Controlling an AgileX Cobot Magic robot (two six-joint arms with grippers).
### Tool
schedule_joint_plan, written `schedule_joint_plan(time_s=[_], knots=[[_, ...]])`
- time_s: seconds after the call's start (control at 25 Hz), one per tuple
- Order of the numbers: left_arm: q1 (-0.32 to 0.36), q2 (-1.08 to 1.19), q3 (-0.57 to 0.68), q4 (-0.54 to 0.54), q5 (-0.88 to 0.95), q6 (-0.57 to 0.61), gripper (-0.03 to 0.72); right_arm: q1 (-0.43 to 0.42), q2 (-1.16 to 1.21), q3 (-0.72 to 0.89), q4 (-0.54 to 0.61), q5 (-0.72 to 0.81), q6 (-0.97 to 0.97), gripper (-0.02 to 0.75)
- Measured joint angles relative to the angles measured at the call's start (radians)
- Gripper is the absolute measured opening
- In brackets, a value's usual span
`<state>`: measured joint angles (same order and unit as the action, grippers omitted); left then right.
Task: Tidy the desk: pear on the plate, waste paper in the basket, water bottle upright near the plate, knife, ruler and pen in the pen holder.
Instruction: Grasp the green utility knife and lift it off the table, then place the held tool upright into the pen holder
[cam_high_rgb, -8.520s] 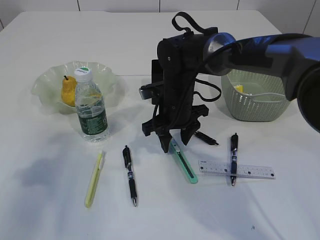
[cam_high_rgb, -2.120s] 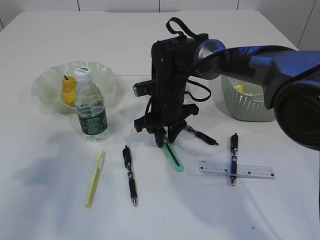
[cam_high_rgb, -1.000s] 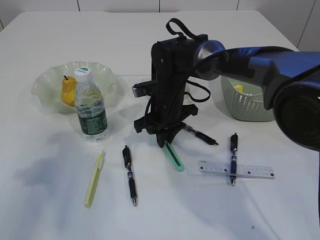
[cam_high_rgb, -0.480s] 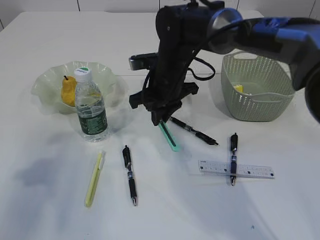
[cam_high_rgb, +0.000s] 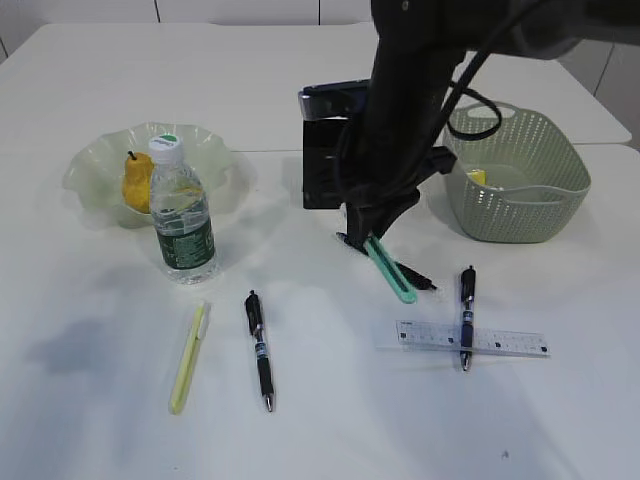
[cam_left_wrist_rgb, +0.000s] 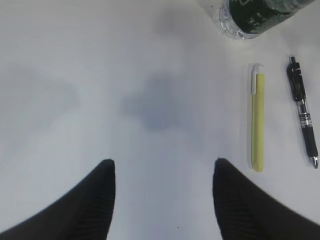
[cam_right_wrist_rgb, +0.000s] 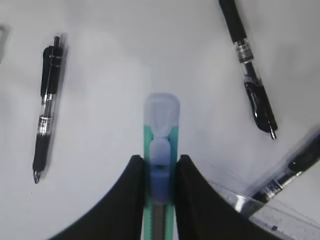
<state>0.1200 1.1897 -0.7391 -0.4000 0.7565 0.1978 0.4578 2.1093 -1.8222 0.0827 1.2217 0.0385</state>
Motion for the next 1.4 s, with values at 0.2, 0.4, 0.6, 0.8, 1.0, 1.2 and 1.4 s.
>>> schedule_joint_plan(time_s=[0.2, 0.4, 0.6, 0.8, 1.0, 1.2, 1.4], knots=[[0.000, 0.000, 0.000, 0.000, 0.022, 0.000, 0.435, -0.006, -0.113, 0.078, -0.002, 0.000, -0.015, 0.115], [0.000, 0.000, 0.000, 0.000, 0.039, 0.000, 0.435, -0.006, -0.220, 0.219, -0.013, 0.000, -0.029, 0.115], [0.000, 0.000, 0.000, 0.000, 0.048, 0.000, 0.435, -0.006, -0.370, 0.449, -0.015, -0.111, -0.044, 0.114], [0.000, 0.000, 0.000, 0.000, 0.050, 0.000, 0.430, -0.006, -0.453, 0.546, -0.015, -0.280, -0.046, 0.114], [0.000, 0.000, 0.000, 0.000, 0.051, 0.000, 0.430, -0.006, -0.455, 0.552, -0.043, -0.498, -0.046, 0.114], [0.000, 0.000, 0.000, 0.000, 0.055, 0.000, 0.430, -0.006, -0.448, 0.554, -0.139, -0.762, -0.013, 0.114], [0.000, 0.000, 0.000, 0.000, 0.059, 0.000, 0.430, -0.009, -0.401, 0.554, -0.215, -1.012, -0.003, 0.114]])
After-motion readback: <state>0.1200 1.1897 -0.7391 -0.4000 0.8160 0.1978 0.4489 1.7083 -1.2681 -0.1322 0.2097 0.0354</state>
